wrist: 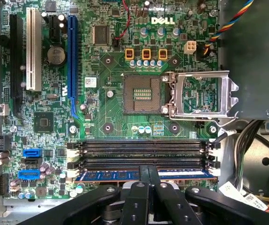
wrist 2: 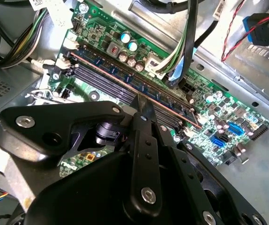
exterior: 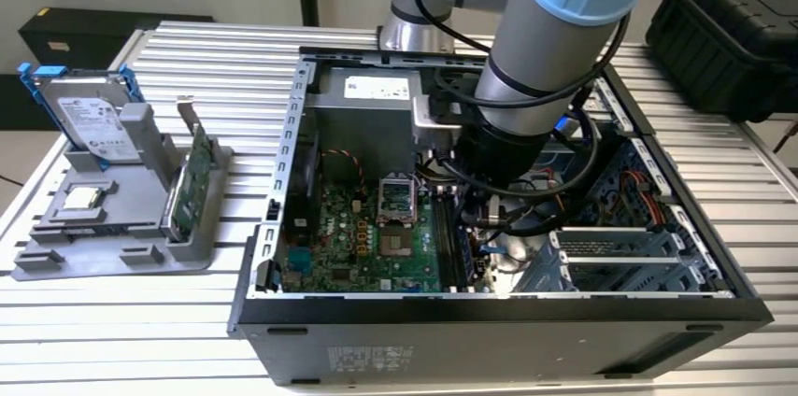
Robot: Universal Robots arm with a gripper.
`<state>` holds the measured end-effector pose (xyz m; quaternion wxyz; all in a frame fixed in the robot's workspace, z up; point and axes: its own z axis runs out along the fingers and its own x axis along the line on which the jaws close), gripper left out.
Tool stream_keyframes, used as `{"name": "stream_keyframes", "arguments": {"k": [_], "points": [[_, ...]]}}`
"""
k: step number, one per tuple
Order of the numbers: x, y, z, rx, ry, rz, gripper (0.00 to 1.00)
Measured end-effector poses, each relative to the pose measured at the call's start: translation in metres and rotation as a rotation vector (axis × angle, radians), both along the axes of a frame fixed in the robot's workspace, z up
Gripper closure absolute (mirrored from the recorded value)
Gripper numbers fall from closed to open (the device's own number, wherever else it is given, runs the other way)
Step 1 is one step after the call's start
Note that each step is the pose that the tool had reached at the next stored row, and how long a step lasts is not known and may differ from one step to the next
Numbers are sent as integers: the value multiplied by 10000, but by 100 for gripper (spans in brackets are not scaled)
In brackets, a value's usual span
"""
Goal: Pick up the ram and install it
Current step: 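Press down the ram until it locks into place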
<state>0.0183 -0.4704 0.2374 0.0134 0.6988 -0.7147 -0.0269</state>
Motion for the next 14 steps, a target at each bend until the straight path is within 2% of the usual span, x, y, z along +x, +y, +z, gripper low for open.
{"name": "stream_keyframes", "arguments": {"k": [5,14], "points": [[48,12,-3,-2,0,-1,100],[53,13,-87,-3,-33,-12,100]]}}
